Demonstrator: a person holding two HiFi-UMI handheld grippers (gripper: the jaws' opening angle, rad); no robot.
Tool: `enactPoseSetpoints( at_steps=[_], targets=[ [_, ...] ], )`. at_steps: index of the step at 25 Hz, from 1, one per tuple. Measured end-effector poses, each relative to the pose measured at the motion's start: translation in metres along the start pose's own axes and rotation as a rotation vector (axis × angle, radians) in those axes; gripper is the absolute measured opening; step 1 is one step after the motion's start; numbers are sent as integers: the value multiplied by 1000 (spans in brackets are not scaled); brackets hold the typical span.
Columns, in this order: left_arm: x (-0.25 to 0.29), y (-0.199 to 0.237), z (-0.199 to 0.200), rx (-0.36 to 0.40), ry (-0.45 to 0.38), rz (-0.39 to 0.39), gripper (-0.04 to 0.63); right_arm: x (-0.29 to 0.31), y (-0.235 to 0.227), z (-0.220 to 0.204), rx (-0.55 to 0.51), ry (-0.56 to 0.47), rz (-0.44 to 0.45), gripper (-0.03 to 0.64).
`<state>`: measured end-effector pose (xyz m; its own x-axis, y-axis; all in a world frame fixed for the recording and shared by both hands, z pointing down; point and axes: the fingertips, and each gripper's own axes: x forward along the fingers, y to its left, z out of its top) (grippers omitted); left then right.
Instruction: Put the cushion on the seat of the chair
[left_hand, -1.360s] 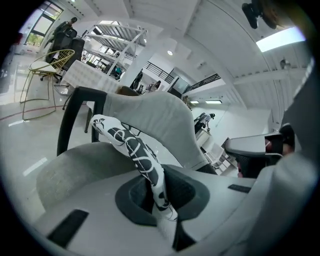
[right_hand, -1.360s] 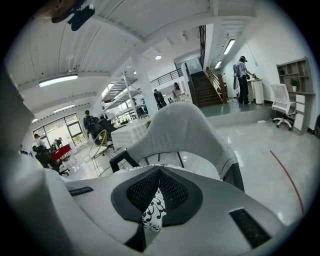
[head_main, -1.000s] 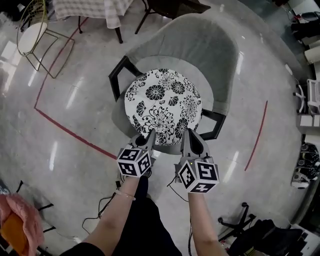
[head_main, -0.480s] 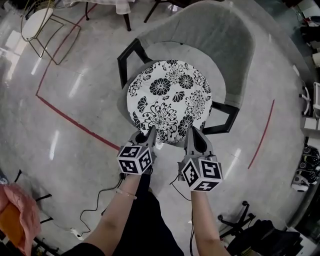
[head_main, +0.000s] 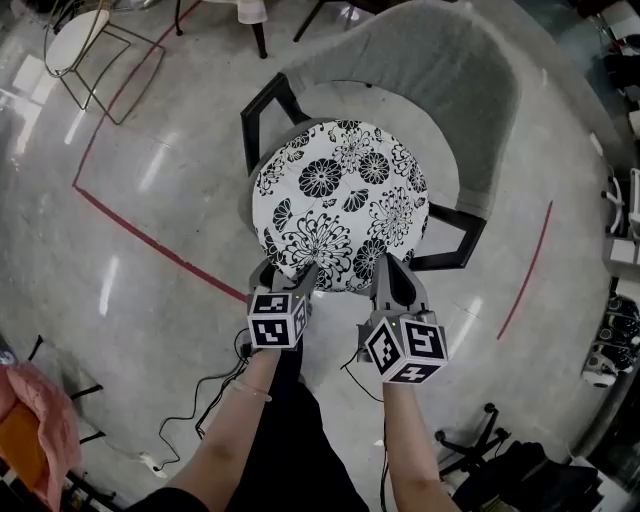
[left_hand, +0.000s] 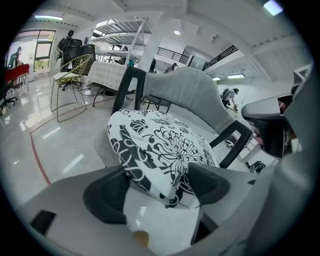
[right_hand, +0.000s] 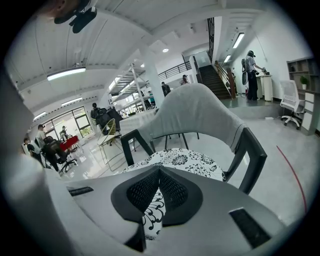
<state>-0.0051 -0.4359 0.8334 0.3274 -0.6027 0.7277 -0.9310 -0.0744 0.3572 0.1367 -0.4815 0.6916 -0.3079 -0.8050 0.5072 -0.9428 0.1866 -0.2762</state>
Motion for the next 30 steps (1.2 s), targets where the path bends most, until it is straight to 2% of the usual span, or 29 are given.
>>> enactPoseSetpoints(
  at_steps=[1,2,7,12,14,15,17,21,26,27,30],
  targets=[
    [2,2,-3,12,22,11,435,1,0,-1,1,2,1,17],
    [3,4,-6,27,41,23,483,1,1,-2,2,3,1,16],
    [-4,12,-8,89,26,55,483,3,5,-6,6,6,7,17],
    [-19,2,16,92,-54,12,464,0,10,1,16,-5,7,17],
    [-24,-7,35,95,-109,-12,373,-1,10,7,21,-15,5,17],
    [-26,-13,46,95,-135,-23,347,-1,9,10,23,-18,3,17],
    [-30,-23,64,98,-173,-46,340,-2,8,13,27,-17,-2,15],
    [-44,-38,91,118,-232,-86,220,-7,13,17,41,-18,-6,15],
    [-62,-58,126,147,-286,-125,35,-14,21,42,47,-58,-6,16],
    [-67,-64,133,149,-289,-142,12,-16,24,47,49,-65,-2,16],
    [-81,-84,153,163,-299,-195,11,-23,31,66,47,-89,1,16]
  ],
)
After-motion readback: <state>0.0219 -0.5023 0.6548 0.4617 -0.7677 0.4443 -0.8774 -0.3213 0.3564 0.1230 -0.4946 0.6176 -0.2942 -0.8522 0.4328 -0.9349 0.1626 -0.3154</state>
